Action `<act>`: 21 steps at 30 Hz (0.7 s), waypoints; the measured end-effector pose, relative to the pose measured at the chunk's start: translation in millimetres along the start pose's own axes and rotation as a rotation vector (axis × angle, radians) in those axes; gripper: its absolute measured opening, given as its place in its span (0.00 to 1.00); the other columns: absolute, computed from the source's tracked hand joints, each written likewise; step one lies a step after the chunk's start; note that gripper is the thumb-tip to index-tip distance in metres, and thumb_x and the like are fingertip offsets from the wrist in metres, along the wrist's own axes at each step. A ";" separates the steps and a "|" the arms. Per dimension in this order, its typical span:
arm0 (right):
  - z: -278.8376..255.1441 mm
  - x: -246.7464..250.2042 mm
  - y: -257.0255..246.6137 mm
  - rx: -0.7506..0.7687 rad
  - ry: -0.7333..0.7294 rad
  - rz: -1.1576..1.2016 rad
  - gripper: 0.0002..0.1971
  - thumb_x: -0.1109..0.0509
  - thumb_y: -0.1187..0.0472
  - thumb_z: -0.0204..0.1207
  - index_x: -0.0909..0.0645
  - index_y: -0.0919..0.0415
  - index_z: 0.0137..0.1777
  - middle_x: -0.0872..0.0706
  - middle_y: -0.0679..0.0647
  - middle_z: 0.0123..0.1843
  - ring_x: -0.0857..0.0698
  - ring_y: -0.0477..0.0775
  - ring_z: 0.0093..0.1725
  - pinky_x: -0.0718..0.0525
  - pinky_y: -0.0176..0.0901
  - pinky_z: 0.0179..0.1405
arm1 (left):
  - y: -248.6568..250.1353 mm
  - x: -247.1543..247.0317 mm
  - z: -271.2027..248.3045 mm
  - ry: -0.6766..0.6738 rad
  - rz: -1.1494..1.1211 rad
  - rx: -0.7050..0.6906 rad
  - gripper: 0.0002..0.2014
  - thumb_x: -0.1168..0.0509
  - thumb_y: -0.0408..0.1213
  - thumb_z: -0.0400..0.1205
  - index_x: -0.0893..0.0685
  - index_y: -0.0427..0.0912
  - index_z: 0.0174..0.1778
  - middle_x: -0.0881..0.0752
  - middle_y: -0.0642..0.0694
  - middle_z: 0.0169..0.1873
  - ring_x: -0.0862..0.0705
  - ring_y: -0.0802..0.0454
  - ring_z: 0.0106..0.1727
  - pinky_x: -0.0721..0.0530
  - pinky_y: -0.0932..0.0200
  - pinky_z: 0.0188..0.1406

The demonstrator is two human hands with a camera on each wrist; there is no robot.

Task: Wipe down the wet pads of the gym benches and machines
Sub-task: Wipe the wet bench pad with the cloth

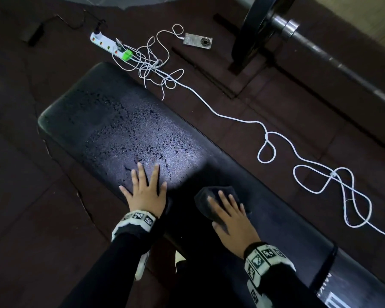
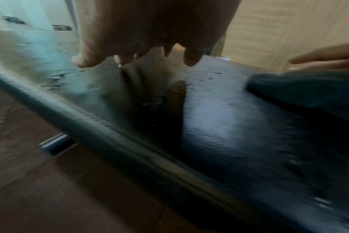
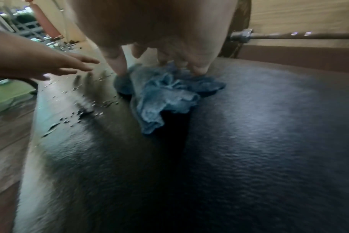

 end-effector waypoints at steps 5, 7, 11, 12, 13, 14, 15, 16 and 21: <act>-21.5 31.3 59.7 -0.271 0.152 0.136 0.29 0.50 0.46 0.81 0.61 0.34 0.78 0.61 0.43 0.84 0.58 0.51 0.83 0.54 0.63 0.78 | 80.5 -26.7 -58.6 0.057 -0.019 -0.277 0.30 0.54 0.57 0.80 0.30 0.53 0.78 0.31 0.46 0.79 0.29 0.46 0.77 0.34 0.24 0.69; -32.5 36.6 90.3 -0.418 0.155 0.137 0.30 0.45 0.51 0.84 0.57 0.35 0.80 0.60 0.44 0.84 0.57 0.55 0.83 0.51 0.68 0.77 | 112.7 -43.4 -76.3 0.053 -0.022 -0.329 0.28 0.49 0.58 0.80 0.25 0.53 0.74 0.26 0.45 0.75 0.24 0.45 0.73 0.27 0.27 0.64; -51.1 37.0 127.2 -0.586 0.065 0.194 0.29 0.46 0.48 0.84 0.56 0.30 0.79 0.62 0.41 0.84 0.60 0.56 0.83 0.50 0.77 0.73 | 145.4 -75.5 -83.9 -0.005 -0.001 -0.268 0.34 0.50 0.65 0.77 0.22 0.49 0.73 0.28 0.42 0.76 0.27 0.37 0.75 0.22 0.30 0.60; -53.2 35.4 130.6 -0.586 0.042 0.210 0.29 0.46 0.47 0.84 0.56 0.28 0.78 0.62 0.41 0.84 0.60 0.56 0.83 0.50 0.77 0.72 | 147.5 -80.3 -83.7 -0.007 0.016 -0.254 0.35 0.47 0.65 0.76 0.23 0.48 0.73 0.29 0.41 0.77 0.28 0.35 0.75 0.22 0.30 0.60; -54.2 34.2 132.6 -0.574 0.031 0.220 0.28 0.46 0.47 0.84 0.56 0.27 0.78 0.62 0.40 0.84 0.60 0.56 0.83 0.51 0.78 0.72 | 148.4 -83.0 -83.1 0.012 0.031 -0.250 0.35 0.41 0.64 0.74 0.23 0.47 0.73 0.30 0.40 0.77 0.30 0.34 0.76 0.23 0.29 0.60; -54.3 33.9 133.7 -0.561 0.026 0.228 0.29 0.46 0.47 0.84 0.56 0.27 0.77 0.62 0.40 0.84 0.61 0.56 0.83 0.51 0.78 0.71 | 148.2 -84.5 -83.1 0.038 0.034 -0.253 0.35 0.34 0.61 0.72 0.24 0.47 0.74 0.31 0.40 0.78 0.32 0.34 0.77 0.24 0.29 0.61; -54.5 34.2 134.4 -0.554 0.021 0.237 0.29 0.45 0.47 0.84 0.56 0.27 0.77 0.62 0.40 0.84 0.61 0.56 0.83 0.51 0.78 0.71 | 146.5 -85.9 -85.0 0.063 0.025 -0.259 0.37 0.29 0.58 0.69 0.24 0.47 0.74 0.31 0.40 0.78 0.35 0.34 0.78 0.25 0.29 0.62; -54.4 34.3 134.9 -0.550 0.018 0.247 0.29 0.45 0.48 0.84 0.56 0.27 0.78 0.62 0.40 0.84 0.61 0.56 0.83 0.51 0.79 0.71 | 143.0 -87.4 -88.7 0.087 0.016 -0.268 0.37 0.27 0.54 0.68 0.24 0.48 0.74 0.33 0.39 0.79 0.38 0.35 0.79 0.26 0.30 0.64; -53.6 33.6 136.5 -0.535 0.015 0.263 0.29 0.45 0.48 0.84 0.57 0.26 0.77 0.62 0.40 0.84 0.62 0.56 0.83 0.52 0.79 0.71 | 113.9 -114.5 -134.7 0.105 -0.018 -0.312 0.32 0.44 0.49 0.73 0.28 0.53 0.77 0.43 0.41 0.82 0.49 0.31 0.81 0.29 0.30 0.69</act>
Point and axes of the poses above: each hand's wrist, its own z-axis towards the middle knuckle, its own x-axis out of the back of the hand, y = z × x, the point moved 6 cm from there along z, towards the middle knuckle
